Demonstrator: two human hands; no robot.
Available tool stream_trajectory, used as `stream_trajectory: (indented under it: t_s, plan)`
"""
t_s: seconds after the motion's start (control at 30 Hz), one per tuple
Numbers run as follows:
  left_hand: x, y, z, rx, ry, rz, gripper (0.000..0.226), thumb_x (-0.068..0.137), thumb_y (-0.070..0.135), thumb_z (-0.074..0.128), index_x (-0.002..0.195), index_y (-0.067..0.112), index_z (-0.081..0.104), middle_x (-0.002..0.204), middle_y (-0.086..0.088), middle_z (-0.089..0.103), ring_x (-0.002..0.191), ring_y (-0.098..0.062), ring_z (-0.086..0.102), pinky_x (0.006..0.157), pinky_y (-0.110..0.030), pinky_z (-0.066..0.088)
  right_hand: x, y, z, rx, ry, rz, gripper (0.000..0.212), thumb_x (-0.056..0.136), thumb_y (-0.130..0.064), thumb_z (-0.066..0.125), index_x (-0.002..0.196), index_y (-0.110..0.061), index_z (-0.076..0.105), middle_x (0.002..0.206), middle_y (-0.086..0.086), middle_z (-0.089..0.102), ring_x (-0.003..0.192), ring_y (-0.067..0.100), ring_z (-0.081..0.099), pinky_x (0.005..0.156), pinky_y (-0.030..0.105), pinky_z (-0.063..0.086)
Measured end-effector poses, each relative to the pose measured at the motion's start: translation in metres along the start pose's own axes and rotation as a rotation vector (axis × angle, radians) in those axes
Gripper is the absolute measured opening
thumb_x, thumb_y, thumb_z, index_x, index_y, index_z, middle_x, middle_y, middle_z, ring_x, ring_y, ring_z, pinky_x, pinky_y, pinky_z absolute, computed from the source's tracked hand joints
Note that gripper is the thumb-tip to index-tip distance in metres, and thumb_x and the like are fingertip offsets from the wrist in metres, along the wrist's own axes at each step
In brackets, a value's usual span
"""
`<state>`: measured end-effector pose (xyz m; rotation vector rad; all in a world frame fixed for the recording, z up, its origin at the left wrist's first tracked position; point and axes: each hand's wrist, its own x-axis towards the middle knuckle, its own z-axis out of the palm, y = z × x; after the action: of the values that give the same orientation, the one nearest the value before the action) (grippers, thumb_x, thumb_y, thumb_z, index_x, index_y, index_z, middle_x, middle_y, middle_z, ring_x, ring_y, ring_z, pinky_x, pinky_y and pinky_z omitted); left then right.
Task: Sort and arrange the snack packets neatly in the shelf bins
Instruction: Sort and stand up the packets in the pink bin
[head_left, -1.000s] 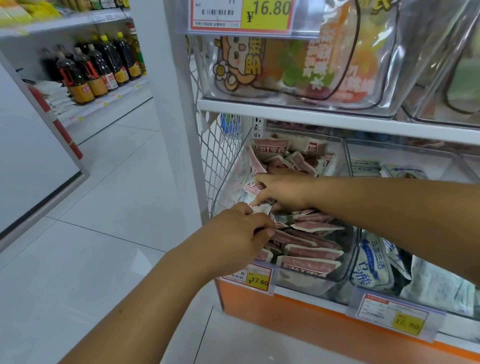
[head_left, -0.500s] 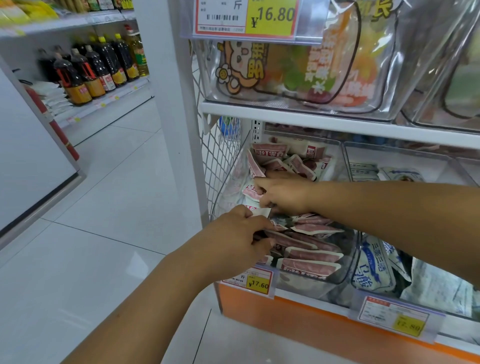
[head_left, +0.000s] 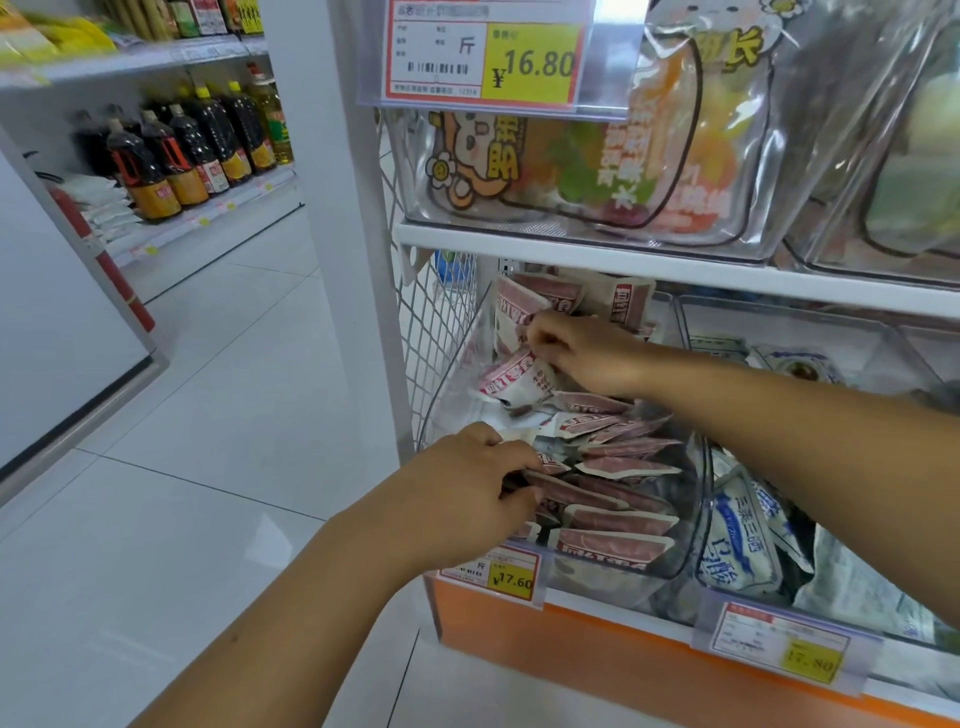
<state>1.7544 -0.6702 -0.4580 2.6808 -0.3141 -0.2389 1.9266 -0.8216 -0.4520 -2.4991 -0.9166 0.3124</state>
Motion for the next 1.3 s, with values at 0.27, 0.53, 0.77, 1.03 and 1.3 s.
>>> stream_trajectory:
  t_s: [0.27,0.53,0.77,1.03,1.3]
  plan:
    - [0.001,0.001,0.006,-0.07,0.138,-0.002,0.059,0.095,0.044,0.049,0.148,0.04,0.022,0.148,0.005,0.03,0.132,-0.016,0.034,0.105,-0.028,0.033,-0.012,-0.008,0.001,0.088,0.023,0.079,0.005,0.098,-0.028,0.049,0.094,-0.028,0.05,0.098,0.001,0.067,0.091,0.021,0.064,0.08,0.036,0.05]
    - [-0.008,0.0,0.012,0.021,0.199,0.071,0.049,0.101,0.042,0.035,0.148,0.028,0.032,0.143,0.007,0.039,0.126,-0.009,0.036,0.104,-0.022,0.031,-0.032,-0.02,0.003,-0.032,-0.276,-0.014,0.041,0.09,-0.007,0.058,0.119,-0.035,0.064,0.112,-0.018,0.059,0.097,0.001,0.057,0.085,0.018,0.045]
    - [-0.016,0.004,0.008,0.044,0.269,0.066,0.049,0.101,0.04,0.035,0.149,0.028,0.031,0.149,0.009,0.033,0.134,-0.006,0.027,0.108,-0.019,0.025,-0.019,-0.026,0.005,-0.089,-0.006,0.059,0.019,0.095,-0.032,0.057,0.1,-0.018,0.069,0.088,-0.001,0.068,0.075,0.014,0.06,0.064,0.027,0.044]
    - [-0.015,0.003,0.009,0.077,0.135,0.085,0.052,0.103,0.041,0.027,0.152,0.024,0.022,0.159,0.01,0.015,0.144,-0.006,0.013,0.11,-0.016,0.006,-0.031,-0.026,0.008,0.087,-0.147,0.115,0.027,0.092,-0.042,0.058,0.092,-0.018,0.071,0.106,0.012,0.068,0.091,0.024,0.064,0.081,0.032,0.045]
    - [-0.013,0.0,0.022,0.101,0.312,0.049,0.053,0.1,0.042,0.025,0.149,0.024,0.023,0.155,0.003,0.012,0.141,-0.011,0.017,0.112,-0.02,0.016,-0.03,-0.032,-0.002,-0.014,-0.265,0.115,0.03,0.098,-0.017,0.048,0.12,-0.03,0.063,0.139,-0.012,0.05,0.109,0.004,0.055,0.092,0.019,0.043]
